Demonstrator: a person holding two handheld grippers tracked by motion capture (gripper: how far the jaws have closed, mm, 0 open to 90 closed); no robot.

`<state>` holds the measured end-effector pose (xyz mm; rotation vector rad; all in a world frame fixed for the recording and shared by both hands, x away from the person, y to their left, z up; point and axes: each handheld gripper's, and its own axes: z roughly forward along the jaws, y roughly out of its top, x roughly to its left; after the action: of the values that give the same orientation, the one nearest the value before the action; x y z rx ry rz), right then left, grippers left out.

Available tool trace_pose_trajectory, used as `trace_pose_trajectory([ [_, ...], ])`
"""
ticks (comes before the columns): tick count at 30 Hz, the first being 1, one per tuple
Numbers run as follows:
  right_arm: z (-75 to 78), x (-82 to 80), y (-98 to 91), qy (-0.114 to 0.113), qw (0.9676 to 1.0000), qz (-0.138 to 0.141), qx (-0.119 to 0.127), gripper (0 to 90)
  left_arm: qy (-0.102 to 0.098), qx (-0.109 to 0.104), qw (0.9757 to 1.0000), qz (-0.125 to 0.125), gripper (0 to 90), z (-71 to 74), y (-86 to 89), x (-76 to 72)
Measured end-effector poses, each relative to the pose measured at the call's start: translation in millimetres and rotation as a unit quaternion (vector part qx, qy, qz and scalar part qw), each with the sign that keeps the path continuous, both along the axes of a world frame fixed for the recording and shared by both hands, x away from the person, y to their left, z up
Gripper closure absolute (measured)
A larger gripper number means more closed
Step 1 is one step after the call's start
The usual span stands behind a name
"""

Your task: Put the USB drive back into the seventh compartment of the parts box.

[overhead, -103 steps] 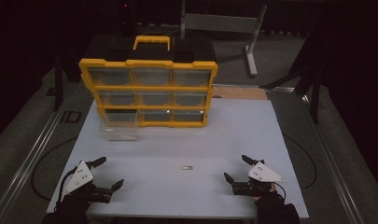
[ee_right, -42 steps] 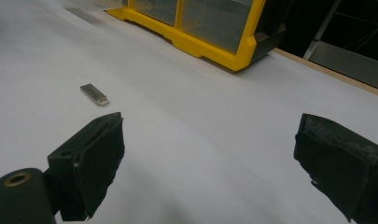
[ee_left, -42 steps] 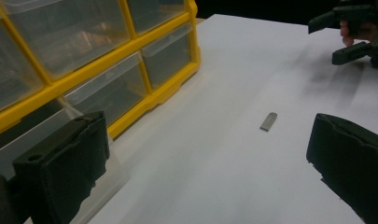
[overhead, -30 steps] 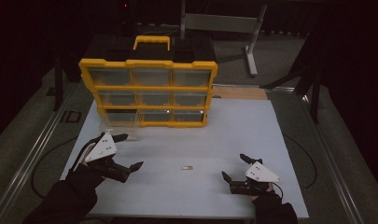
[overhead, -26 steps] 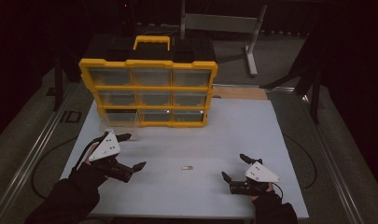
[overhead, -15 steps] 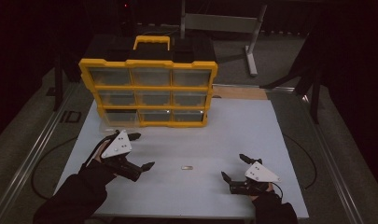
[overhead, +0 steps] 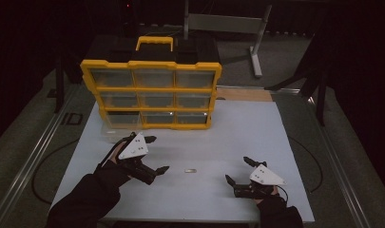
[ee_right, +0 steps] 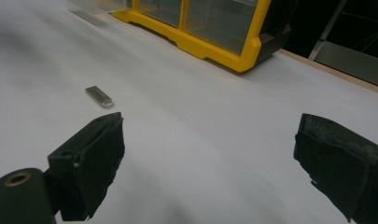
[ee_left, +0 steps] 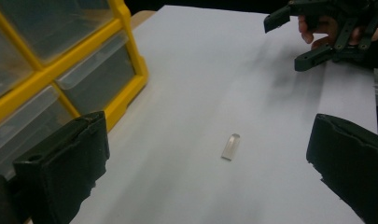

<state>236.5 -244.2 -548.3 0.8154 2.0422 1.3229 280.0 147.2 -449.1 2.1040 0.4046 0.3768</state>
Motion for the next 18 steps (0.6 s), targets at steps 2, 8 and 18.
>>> trace_pose_trajectory([
  [2, 0.1, 0.4, -0.2, 0.001, 1.0000, 0.001, 0.002, 8.6, 0.004, 0.004, 1.0000, -0.005, 0.2, -1.7, -3.8, 0.5],
  [8, -0.1, 0.8, -0.2, 0.001, 1.0000, 0.001, 0.003, 8.6, 0.015, 0.014, 0.9996, -0.018, 0.3, -8.3, -15.4, 3.3],
  [18, -0.3, 1.3, -0.2, 0.001, 1.0000, 0.006, 0.003, 8.7, 0.030, 0.023, 0.9981, -0.049, 0.3, -24.4, -36.8, 7.1],
])
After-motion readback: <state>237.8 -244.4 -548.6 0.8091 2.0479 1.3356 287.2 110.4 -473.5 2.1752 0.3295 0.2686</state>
